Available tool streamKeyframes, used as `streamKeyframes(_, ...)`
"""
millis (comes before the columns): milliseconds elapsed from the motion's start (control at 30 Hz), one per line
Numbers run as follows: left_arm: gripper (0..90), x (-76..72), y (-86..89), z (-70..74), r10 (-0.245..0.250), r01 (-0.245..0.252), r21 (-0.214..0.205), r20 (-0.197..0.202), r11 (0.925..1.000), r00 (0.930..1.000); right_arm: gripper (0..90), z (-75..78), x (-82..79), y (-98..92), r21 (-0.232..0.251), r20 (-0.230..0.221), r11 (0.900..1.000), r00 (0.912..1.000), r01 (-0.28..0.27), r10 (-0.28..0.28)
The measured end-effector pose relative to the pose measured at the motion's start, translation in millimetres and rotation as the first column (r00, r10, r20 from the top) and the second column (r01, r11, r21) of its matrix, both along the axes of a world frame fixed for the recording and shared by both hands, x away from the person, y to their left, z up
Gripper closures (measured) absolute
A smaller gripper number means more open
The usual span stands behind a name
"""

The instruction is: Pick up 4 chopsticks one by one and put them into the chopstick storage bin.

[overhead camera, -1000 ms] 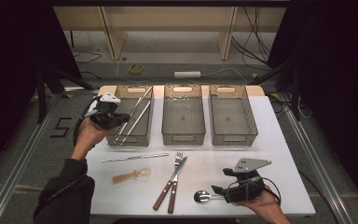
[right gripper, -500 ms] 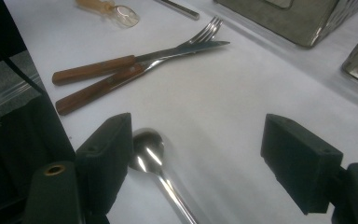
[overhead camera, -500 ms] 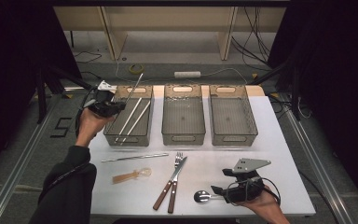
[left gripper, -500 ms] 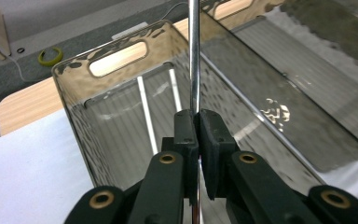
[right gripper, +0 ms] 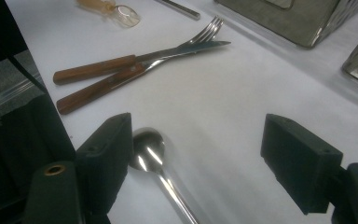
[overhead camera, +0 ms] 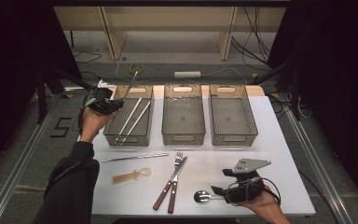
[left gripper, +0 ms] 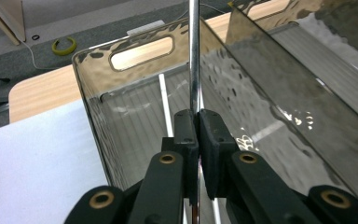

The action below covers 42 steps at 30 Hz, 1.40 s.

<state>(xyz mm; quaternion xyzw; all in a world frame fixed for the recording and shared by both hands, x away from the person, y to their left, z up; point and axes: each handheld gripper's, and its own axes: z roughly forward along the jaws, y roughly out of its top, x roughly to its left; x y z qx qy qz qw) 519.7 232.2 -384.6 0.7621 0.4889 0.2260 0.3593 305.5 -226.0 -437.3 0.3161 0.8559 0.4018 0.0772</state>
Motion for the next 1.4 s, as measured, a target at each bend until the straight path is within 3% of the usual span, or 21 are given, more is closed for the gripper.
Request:
streamKeyframes(667,85.4,3.1,7.3,-29.1,0.059,-0.059,-0.011,-0.054,0.9982,0.9968,26.5,-0.2,-0.1,1.5,-0.002,-0.001,1.0000,1.0000,-0.003,0.003)
streamKeyframes(1133,84.0,8.6,5.2,-39.3,0.121,-0.123,-0.004,-0.119,0.9925,0.9854,26.7,-0.6,-0.6,1.4,-0.007,-0.006,0.9999,0.9999,-0.009,0.008)
streamKeyframes(1300,63.1,7.8,4.1,-35.7,0.134,-0.136,-0.006,-0.127,0.9907,0.9829,26.6,-0.4,-0.7,1.0,-0.007,-0.009,0.9999,0.9999,-0.007,0.007)
streamKeyframes(1400,55.6,3.5,2.6,-29.1,0.111,-0.113,-0.004,-0.124,0.9936,0.9861,26.6,0.1,-0.4,1.1,-0.003,-0.003,1.0000,1.0000,-0.005,0.005)
